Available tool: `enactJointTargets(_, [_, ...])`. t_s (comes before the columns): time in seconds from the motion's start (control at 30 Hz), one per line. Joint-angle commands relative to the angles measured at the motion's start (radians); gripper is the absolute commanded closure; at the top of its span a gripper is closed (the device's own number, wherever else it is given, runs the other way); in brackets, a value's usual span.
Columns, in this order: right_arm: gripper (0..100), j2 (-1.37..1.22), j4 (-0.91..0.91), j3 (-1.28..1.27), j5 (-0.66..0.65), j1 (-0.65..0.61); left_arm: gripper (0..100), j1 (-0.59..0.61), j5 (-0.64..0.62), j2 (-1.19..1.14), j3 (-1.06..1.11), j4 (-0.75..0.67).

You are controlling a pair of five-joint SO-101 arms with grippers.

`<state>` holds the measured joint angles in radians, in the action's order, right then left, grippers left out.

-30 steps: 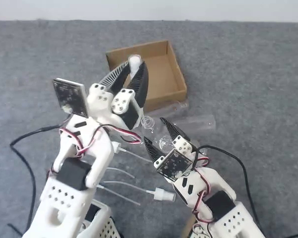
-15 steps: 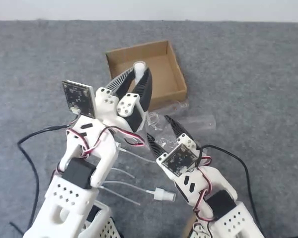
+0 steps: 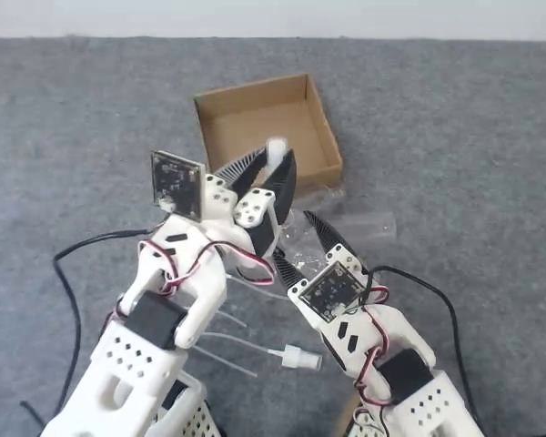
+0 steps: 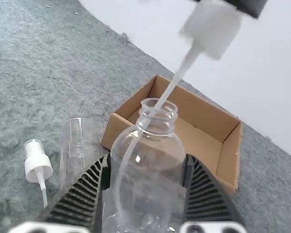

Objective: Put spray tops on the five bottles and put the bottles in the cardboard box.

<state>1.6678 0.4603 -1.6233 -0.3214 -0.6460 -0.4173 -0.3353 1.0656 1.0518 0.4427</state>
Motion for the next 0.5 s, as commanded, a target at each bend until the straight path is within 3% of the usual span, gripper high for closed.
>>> enactJointTargets(0.0, [92.8, 0.018, -0.022, 0.035, 0.011, 0.019, 99, -0.002, 0.017, 0.003, 0.015, -0.002])
enactJointTargets(0.47, [92.8, 0.018, -0.024, 0.041, 0.012, 0.073, 99, -0.08, 0.19, 0.005, 0.068, 0.006])
